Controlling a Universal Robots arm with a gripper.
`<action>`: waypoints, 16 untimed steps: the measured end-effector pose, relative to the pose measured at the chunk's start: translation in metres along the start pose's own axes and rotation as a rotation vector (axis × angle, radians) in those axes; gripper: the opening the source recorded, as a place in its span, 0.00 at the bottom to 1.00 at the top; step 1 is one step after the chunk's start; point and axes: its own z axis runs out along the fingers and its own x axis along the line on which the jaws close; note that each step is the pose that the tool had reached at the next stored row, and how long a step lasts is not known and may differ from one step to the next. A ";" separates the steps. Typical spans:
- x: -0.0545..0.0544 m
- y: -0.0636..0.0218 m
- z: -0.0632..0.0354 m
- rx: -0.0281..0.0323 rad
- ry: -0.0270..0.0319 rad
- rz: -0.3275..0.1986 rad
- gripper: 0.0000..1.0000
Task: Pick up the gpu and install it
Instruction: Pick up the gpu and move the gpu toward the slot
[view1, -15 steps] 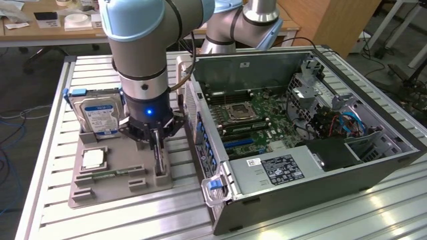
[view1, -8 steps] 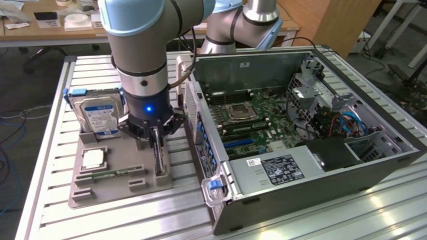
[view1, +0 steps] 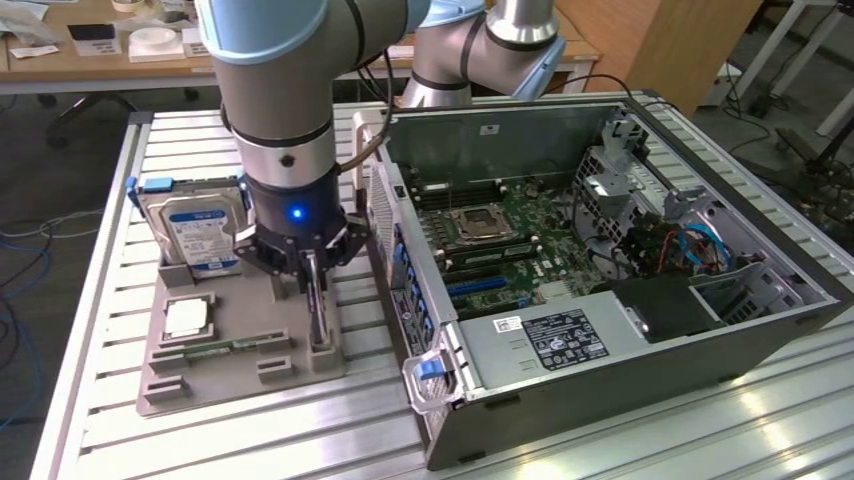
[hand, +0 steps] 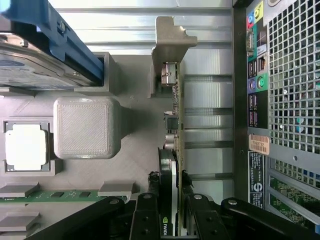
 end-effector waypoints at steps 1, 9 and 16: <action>0.000 0.0001 -0.0016 0.0001 0.0000 0.000 0.27; 0.000 0.0007 -0.0159 0.0000 0.0000 0.000 0.27; -0.001 0.0009 -0.0187 -0.0001 0.0000 0.000 0.27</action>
